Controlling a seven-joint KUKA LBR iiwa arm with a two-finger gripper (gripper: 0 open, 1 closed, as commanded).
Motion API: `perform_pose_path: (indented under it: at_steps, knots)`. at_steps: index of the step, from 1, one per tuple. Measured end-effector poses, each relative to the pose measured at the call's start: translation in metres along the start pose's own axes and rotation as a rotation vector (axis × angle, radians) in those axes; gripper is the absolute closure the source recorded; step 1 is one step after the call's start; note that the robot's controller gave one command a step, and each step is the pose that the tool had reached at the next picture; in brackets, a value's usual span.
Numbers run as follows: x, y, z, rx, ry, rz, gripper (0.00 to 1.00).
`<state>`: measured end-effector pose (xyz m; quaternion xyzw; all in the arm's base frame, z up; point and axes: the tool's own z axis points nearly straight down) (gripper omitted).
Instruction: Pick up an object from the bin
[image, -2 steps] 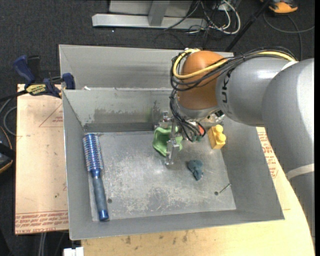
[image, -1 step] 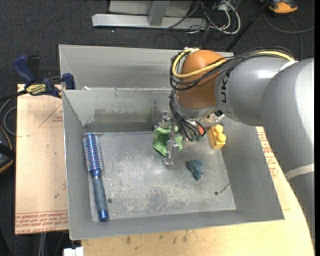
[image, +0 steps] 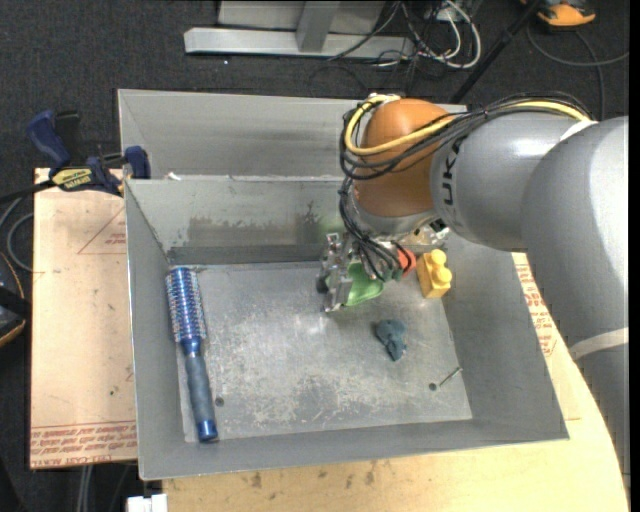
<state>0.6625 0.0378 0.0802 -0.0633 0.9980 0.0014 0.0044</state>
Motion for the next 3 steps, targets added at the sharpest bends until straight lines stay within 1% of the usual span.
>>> perform_pose_path:
  at_steps: [1, 2, 3]
  knots:
    - [-0.001, 0.001, -0.02, 0.0, 0.003, 0.001, 1.0]
    - [-0.004, 0.001, -0.085, 0.001, -0.002, 0.003, 1.0]
    - [-0.006, 0.001, -0.114, 0.001, 0.001, 0.004, 1.0]
